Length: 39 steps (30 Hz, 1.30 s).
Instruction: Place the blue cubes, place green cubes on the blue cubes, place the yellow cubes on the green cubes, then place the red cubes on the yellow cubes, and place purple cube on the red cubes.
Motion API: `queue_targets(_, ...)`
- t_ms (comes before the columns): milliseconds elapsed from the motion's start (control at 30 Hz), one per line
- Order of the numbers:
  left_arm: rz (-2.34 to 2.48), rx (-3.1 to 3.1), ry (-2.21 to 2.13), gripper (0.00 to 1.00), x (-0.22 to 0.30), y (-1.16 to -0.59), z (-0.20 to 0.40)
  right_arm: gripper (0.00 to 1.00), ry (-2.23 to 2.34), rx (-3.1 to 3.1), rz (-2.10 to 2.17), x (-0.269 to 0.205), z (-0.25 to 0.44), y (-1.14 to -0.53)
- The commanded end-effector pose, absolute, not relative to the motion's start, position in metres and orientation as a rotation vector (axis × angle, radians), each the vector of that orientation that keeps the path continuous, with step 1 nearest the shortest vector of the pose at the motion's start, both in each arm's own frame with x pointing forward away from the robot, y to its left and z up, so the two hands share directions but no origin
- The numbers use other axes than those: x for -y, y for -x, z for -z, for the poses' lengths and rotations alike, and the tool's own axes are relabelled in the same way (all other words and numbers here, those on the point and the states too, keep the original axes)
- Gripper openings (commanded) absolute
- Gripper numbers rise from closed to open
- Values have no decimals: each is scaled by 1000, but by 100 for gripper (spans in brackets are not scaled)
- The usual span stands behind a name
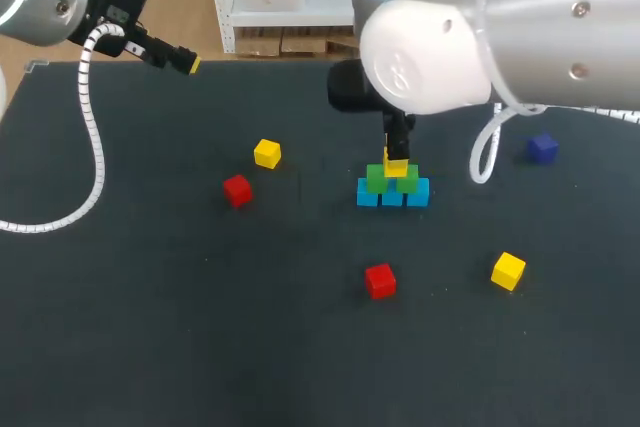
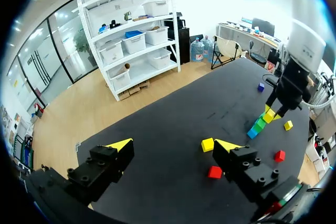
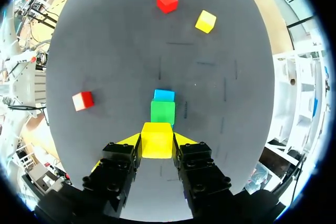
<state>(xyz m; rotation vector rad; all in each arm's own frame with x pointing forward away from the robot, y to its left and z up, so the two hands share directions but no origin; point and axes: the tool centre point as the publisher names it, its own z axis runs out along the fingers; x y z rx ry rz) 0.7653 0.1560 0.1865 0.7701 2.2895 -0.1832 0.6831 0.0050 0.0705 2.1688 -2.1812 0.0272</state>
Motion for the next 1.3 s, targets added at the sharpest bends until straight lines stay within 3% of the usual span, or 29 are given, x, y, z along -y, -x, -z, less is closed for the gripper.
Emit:
queue_targets(33, 189, -2285, -773, 100, -157, -765, -186, 0, -2160, 2171, -17, -7, -68, -689)
queue_targets(867, 189, -2285, -773, 100, -157, -765, -186, 0, -2156, 2154, -12, -8, -60, -694)
queue_targets(1033, 189, -2285, -773, 100, -157, -765, -186, 5, -2158, 2150, -20, -8, -60, -694)
queue_targets(1200, 189, -2285, -773, 100, -157, -765, -186, 25, -2157, 2150, -28, -8, -61, -694)
queue_targets(1300, 189, -2285, -773, 100, -157, -765, -186, 29, -2156, 2147, -32, -8, -61, -693)
